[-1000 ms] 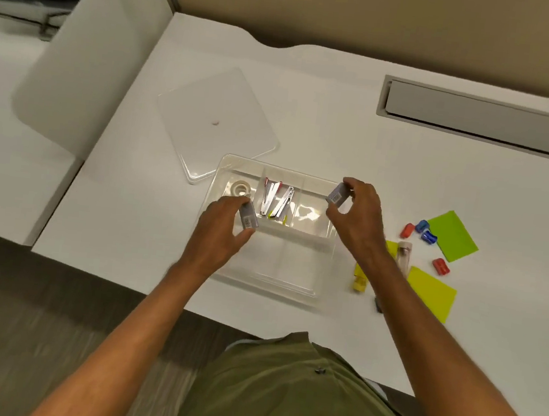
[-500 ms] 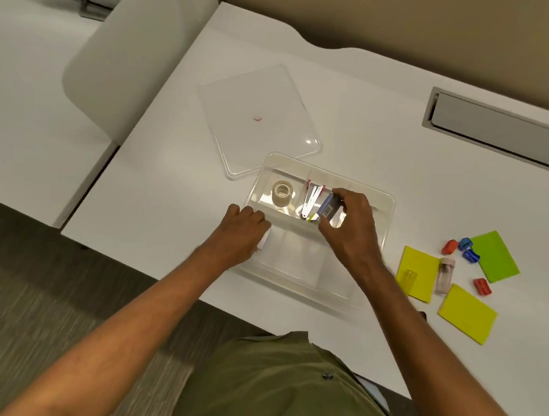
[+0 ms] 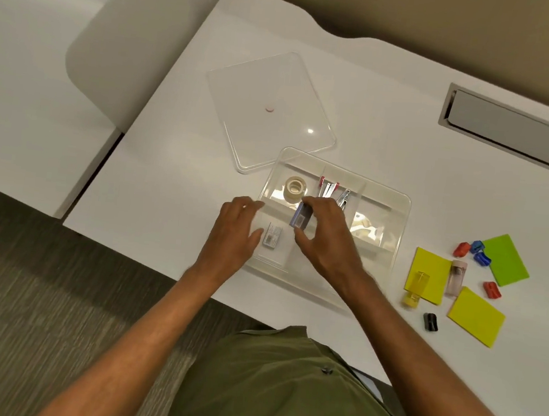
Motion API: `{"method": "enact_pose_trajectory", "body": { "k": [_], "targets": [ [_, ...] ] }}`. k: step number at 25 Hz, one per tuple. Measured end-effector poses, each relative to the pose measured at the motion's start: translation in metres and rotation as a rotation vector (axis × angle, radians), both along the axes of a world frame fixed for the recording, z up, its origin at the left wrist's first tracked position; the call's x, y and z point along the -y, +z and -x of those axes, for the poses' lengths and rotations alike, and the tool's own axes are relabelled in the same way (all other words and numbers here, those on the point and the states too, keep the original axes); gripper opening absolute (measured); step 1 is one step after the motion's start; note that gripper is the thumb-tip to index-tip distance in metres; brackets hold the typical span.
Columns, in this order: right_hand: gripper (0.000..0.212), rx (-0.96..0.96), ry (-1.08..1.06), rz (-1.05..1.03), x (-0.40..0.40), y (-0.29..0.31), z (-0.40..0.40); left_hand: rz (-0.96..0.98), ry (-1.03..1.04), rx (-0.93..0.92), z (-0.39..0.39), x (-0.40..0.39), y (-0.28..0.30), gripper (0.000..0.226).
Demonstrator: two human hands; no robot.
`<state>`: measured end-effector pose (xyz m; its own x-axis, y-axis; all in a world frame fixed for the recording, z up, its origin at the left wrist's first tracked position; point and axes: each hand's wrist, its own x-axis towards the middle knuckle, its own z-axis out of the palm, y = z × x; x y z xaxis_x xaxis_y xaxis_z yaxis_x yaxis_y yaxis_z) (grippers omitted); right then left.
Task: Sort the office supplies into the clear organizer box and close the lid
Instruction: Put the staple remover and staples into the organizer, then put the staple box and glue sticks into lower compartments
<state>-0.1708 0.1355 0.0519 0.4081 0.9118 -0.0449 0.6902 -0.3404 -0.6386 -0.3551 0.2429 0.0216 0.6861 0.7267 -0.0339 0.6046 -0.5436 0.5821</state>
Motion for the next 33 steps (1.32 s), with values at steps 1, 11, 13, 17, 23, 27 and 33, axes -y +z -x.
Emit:
{"method": "enact_pose_trajectory", "body": {
  "k": [1,11,13,17,23,27,33],
  "targets": [
    [0.052,0.033,0.046,0.019,-0.002,-0.002,0.007,0.098,0.099,0.036,0.006,0.002,-0.002,0.051],
    [0.048,0.385,0.327,0.274,-0.029,-0.037,0.051,0.401,0.353,0.071,0.009,0.002,-0.013,0.032],
    [0.049,0.399,0.332,0.280,-0.031,-0.039,0.051,0.399,0.359,0.069,0.010,0.003,-0.013,0.033],
    [0.055,0.394,0.346,0.268,-0.029,-0.037,0.049,0.387,0.370,0.043,0.009,0.002,-0.013,0.033],
    [0.046,0.340,0.172,0.003,0.000,-0.017,0.019,0.221,0.340,0.008,-0.006,0.016,-0.002,0.045],
    [0.039,0.340,-0.086,-0.085,0.048,-0.011,-0.030,-0.058,0.133,-0.003,-0.051,0.034,0.014,0.051],
    [0.038,0.316,-0.394,-0.002,0.148,-0.012,-0.095,-0.080,-0.187,0.058,-0.144,0.101,0.033,0.045]
  ]
}}
